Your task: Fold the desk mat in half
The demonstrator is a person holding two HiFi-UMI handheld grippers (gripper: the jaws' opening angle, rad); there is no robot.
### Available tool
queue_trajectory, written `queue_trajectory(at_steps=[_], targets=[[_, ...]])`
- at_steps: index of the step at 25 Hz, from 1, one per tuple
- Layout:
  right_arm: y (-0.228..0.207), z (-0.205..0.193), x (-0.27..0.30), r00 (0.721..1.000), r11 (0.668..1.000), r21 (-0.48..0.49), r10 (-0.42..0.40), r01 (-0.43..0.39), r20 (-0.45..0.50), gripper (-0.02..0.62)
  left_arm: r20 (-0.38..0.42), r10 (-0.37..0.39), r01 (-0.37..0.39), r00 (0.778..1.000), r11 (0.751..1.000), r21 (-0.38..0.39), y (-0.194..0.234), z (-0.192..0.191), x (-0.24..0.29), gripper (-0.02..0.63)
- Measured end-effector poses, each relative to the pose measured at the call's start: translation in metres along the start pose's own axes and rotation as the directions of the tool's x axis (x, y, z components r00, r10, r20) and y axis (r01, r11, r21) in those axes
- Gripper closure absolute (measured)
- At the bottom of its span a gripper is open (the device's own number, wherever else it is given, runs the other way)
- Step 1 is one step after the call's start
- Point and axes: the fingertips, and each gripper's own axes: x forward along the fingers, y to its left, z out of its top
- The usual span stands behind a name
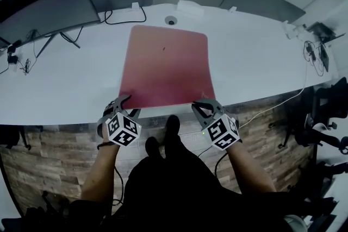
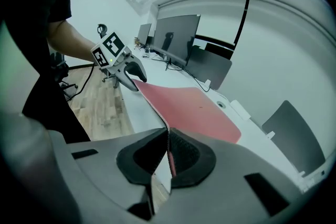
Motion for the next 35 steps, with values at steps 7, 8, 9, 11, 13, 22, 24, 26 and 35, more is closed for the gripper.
queue_trajectory(at_steps=[7,8,9,11,13,22,24,26,35], targets=[[-0.002,0.004,-0.024,0.997,0.996,0.043,-0.083,0.083,0.0,0.577,0.1,-0.054,0.053,0.994,0.999,0.006,-0.003,0.008,-0.035,0.568],[0.0,0.003,-0.028,0.996,0.995,0.043,-0.092,0.093,-0.008,0.577,0.104,-0.067,0.065,0.992,0.998,0.021,-0.007,0.009,-0.041,0.573],[0.002,0.001,-0.032,0.995,0.994,0.046,-0.101,0.102,-0.017,0.577,0.108,-0.084,0.081,0.991,0.996,0.034,-0.012,0.012,-0.047,0.578],[0.005,-0.004,-0.041,0.992,0.99,0.061,-0.124,0.125,-0.029,0.577,0.114,-0.124,0.118,0.986,0.991,0.057,-0.021,0.019,-0.061,0.578],[0.005,-0.008,-0.054,0.988,0.985,0.082,-0.149,0.151,-0.037,0.577,0.114,-0.168,0.158,0.979,0.984,0.087,-0.031,0.029,-0.077,0.578],[-0.011,-0.027,-0.075,0.982,0.977,0.112,-0.178,0.184,-0.061,0.575,0.178,-0.29,0.28,0.94,0.957,0.079,-0.038,0.067,-0.09,0.581],[-0.024,-0.023,-0.068,0.981,0.978,0.093,-0.183,0.188,-0.06,0.575,0.161,-0.268,0.257,0.95,0.963,0.087,-0.028,0.071,-0.082,0.581],[-0.04,-0.018,-0.059,0.981,0.98,0.065,-0.187,0.19,-0.059,0.575,0.146,-0.243,0.232,0.959,0.969,0.088,-0.015,0.076,-0.072,0.581],[-0.118,-0.004,-0.006,0.989,0.989,-0.004,-0.146,0.146,-0.021,0.569,0.108,-0.159,0.16,0.981,0.987,-0.001,0.048,0.106,-0.022,0.581]])
